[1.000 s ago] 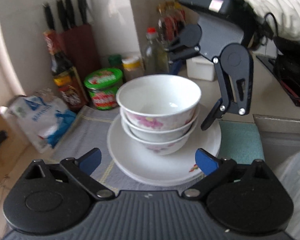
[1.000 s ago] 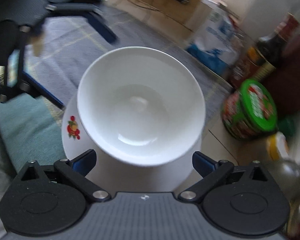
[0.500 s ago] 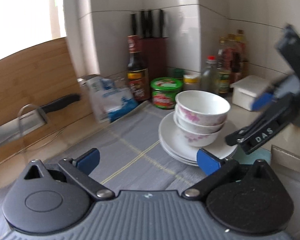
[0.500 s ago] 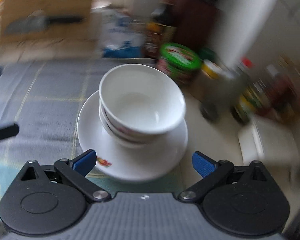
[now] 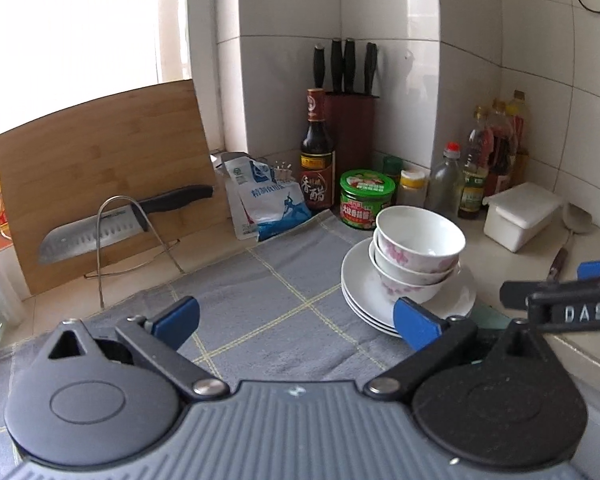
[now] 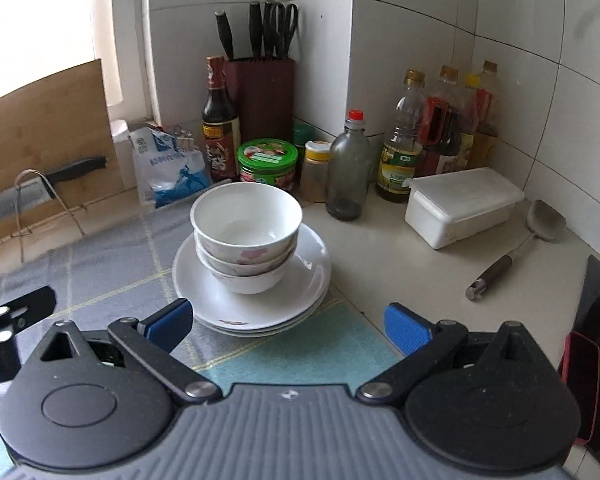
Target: Organize plates and bowls
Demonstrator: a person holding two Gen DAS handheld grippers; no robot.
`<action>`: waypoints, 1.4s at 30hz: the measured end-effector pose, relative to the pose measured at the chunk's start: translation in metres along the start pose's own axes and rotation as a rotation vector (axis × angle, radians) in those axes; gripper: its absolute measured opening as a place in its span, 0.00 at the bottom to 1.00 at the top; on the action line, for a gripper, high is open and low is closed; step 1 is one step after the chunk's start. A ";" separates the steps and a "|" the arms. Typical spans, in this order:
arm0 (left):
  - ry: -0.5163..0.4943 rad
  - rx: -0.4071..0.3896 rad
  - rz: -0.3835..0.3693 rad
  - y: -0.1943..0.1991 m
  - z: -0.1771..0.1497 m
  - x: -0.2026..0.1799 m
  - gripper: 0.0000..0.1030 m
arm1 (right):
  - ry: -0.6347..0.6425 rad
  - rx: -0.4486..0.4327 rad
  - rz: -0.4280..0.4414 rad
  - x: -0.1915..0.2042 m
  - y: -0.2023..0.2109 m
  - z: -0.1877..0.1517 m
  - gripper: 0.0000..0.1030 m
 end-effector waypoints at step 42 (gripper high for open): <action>0.030 0.017 0.019 0.002 0.002 -0.003 0.99 | 0.012 -0.033 0.030 0.008 0.017 0.001 1.00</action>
Point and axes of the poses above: each gripper's, at about its wrist camera, not at the fingertips, and y roughly against the way its jaws point, x to its left, z to its top, the point moved 5 cm from there along -y, roughly the way its jaws point, and after that the axes turned 9 degrees about -z, right-handed, at the moved point
